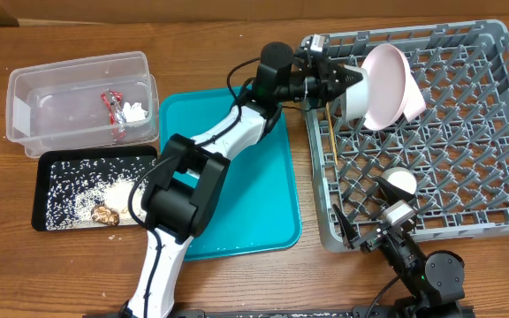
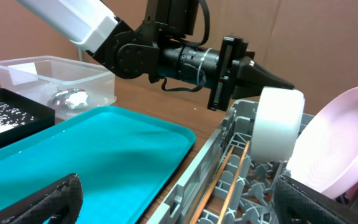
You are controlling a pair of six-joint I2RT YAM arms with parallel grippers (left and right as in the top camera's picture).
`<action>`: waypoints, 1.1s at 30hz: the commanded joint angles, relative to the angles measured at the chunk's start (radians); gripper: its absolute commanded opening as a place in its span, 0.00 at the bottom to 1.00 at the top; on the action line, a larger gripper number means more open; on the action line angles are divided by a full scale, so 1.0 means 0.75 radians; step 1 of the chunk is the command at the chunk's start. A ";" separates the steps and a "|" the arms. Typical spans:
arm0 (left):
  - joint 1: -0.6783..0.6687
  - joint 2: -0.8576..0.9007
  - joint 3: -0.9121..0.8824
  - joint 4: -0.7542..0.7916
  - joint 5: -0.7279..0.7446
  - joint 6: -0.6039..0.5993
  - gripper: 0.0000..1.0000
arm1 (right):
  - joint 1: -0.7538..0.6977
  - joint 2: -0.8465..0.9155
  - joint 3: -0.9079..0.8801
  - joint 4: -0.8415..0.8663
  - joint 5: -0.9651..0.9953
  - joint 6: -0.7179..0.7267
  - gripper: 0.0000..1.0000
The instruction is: Sort waste into correct bins and load items into the dishwasher
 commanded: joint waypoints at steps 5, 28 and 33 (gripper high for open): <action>0.067 0.009 0.009 -0.053 0.121 0.076 0.36 | -0.005 -0.011 -0.014 0.009 -0.001 0.001 1.00; 0.273 -0.116 0.009 -0.126 0.519 0.124 1.00 | -0.005 -0.011 -0.014 0.009 -0.001 0.001 1.00; 0.297 -0.239 0.009 -0.452 0.549 0.335 1.00 | -0.005 -0.011 -0.014 0.009 -0.001 0.001 1.00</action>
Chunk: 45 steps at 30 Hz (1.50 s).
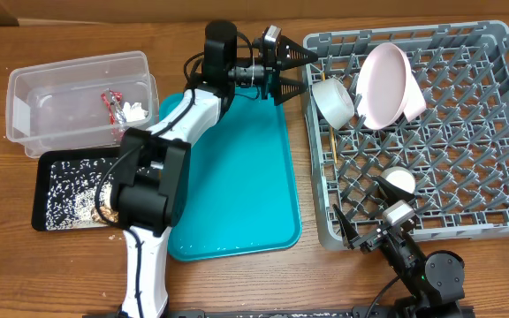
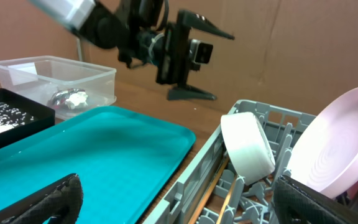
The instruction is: Sort waste into correct bins and load items into the dishwasher
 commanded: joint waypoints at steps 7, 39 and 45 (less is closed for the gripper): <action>0.083 -0.573 0.012 -1.322 -0.564 1.046 1.00 | -0.005 -0.011 -0.014 0.008 -0.001 0.000 1.00; 0.027 -1.495 -0.126 -1.912 -1.487 1.964 1.00 | -0.005 -0.011 -0.014 0.008 -0.001 0.000 1.00; 0.055 -1.705 -0.563 -1.472 -1.497 1.971 1.00 | -0.005 -0.011 -0.014 0.008 -0.001 0.000 1.00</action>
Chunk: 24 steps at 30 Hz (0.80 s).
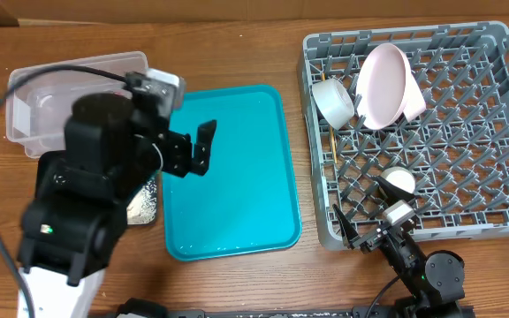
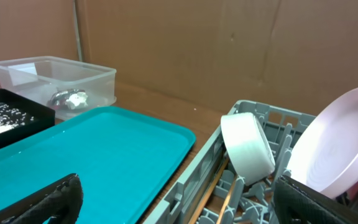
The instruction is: Sort waste into correct bins and load items into the dishwasher
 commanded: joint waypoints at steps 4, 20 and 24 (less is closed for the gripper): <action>0.056 -0.332 -0.574 0.377 0.033 0.080 1.00 | -0.005 -0.010 -0.014 0.008 -0.002 0.000 1.00; 0.216 -1.181 -1.338 0.774 0.072 0.081 1.00 | -0.005 -0.010 -0.014 0.008 -0.002 0.000 1.00; 0.216 -1.303 -1.440 0.798 0.077 0.080 1.00 | -0.005 -0.010 -0.014 0.008 -0.002 0.000 1.00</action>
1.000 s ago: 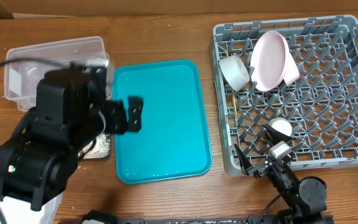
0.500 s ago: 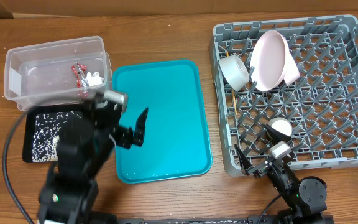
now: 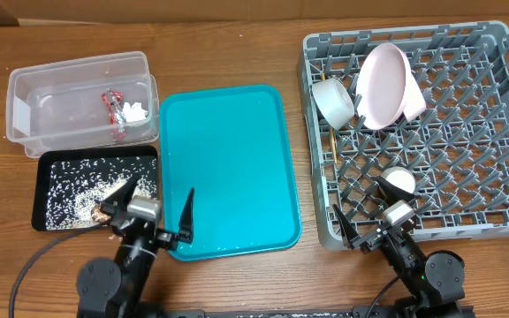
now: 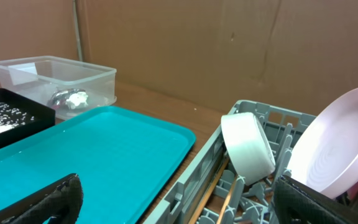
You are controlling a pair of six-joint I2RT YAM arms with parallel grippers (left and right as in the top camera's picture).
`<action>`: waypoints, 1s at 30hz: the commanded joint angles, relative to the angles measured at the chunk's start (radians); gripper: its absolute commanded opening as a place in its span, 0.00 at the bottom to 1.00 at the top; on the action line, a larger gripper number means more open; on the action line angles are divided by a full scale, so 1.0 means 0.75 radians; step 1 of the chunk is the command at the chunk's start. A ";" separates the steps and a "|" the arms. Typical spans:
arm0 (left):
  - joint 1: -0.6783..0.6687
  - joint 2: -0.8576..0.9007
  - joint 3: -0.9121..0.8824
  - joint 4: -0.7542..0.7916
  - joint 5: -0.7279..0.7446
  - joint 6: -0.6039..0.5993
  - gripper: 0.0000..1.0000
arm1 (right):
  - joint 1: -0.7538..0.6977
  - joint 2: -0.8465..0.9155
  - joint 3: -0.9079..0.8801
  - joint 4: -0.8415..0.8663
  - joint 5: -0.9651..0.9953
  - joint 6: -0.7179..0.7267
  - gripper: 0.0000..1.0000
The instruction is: Sort waste into correct bins and load items into the dishwasher
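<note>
The grey dish rack (image 3: 502, 132) holds a white bowl (image 3: 332, 99) on its side at the far left, leaning by a pink plate (image 3: 387, 84). Wooden chopsticks (image 3: 332, 141) lie just in front of the bowl. In the right wrist view the bowl (image 4: 247, 146), the plate (image 4: 334, 146) and the chopsticks (image 4: 225, 186) show close ahead. My left gripper (image 3: 153, 210) rests open and empty at the table's front edge, by the black tray. At the rack's front left corner my right gripper (image 3: 367, 210) (image 4: 179, 208) is open and empty too.
A teal tray (image 3: 228, 168) lies bare in the middle. A clear bin (image 3: 78, 102) with wrappers stands at the far left. A black tray (image 3: 69, 190) with rice and food scraps lies in front of it. A small white round object (image 3: 401, 181) sits in the rack's front.
My left arm stood raised over the bins and the teal tray's left side. Now it is down at the table's front edge, gripper still open. The right arm has not moved.
My left gripper was shut on the white bowl, holding it in the rack beside the pink plate. Then the bowl rested in the rack and the gripper was open over the tray's far edge. Later the arm was over the bins, and now it lies at the front.
</note>
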 commanded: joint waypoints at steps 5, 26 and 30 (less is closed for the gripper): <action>0.009 -0.189 -0.255 0.173 0.057 0.018 1.00 | -0.005 -0.010 -0.014 0.009 -0.002 0.000 1.00; 0.006 -0.185 -0.447 0.283 0.099 0.020 1.00 | -0.005 -0.010 -0.014 0.009 -0.002 0.000 1.00; 0.006 -0.185 -0.447 0.283 0.099 0.020 1.00 | -0.005 -0.010 -0.014 0.009 -0.002 0.000 1.00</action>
